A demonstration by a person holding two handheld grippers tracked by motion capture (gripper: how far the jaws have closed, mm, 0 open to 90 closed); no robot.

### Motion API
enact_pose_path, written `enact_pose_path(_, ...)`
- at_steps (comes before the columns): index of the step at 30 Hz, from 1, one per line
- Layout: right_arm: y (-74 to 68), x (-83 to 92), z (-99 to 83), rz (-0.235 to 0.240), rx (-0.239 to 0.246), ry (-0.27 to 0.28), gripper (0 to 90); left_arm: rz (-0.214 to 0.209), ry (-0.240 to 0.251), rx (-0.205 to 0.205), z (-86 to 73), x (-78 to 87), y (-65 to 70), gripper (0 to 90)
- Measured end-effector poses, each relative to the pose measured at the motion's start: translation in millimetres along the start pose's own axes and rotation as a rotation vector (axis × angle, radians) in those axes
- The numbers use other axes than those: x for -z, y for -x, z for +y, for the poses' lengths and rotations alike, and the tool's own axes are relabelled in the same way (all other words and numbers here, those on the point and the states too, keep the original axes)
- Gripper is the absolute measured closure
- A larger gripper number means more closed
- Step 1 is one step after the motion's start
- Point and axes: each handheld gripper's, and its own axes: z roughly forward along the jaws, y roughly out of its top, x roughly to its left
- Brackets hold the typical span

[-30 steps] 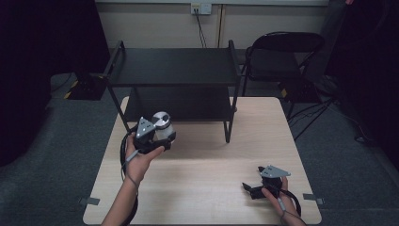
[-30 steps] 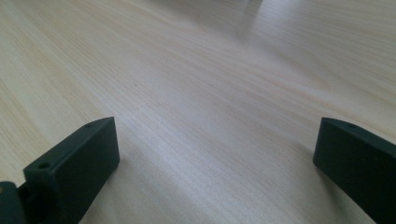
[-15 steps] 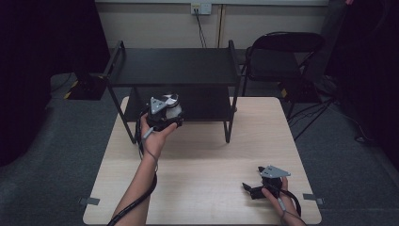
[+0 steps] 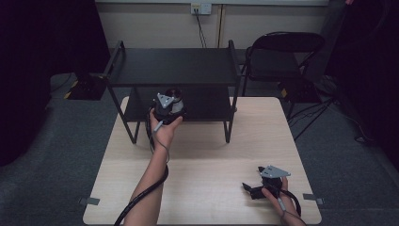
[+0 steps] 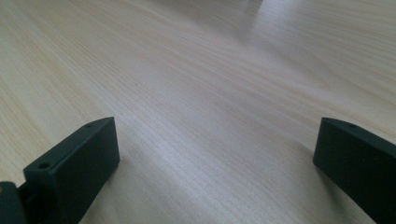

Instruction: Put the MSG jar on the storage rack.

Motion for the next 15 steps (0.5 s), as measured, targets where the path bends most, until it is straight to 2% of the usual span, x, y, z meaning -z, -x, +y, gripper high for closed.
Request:
enact_pose_path(2, 0.0, 0.0, 0.0, 0.000, 0.000, 0.000, 0.0, 0.010, 0.012, 0.007, -2.4, -2.8, 2.4, 31.1)
enact_pose_path(8, 0.0, 0.0, 0.1, 0.000, -0.001, 0.000, 0.0, 0.021, 0.002, -0.027, 0.4, -8.2, 8.2, 31.1)
enact_pose_path(11, 0.0, 0.0, 0.1, 0.000, -0.001, 0.000, 0.0, 0.019, 0.015, -0.011, -2.5, -8.4, 7.5, 31.1)
enact_pose_path(15, 0.0, 0.0, 0.1, 0.000, -0.001, 0.000, 0.0, 0.019, 0.019, -0.016, -3.5, -8.7, 7.7, 31.0)
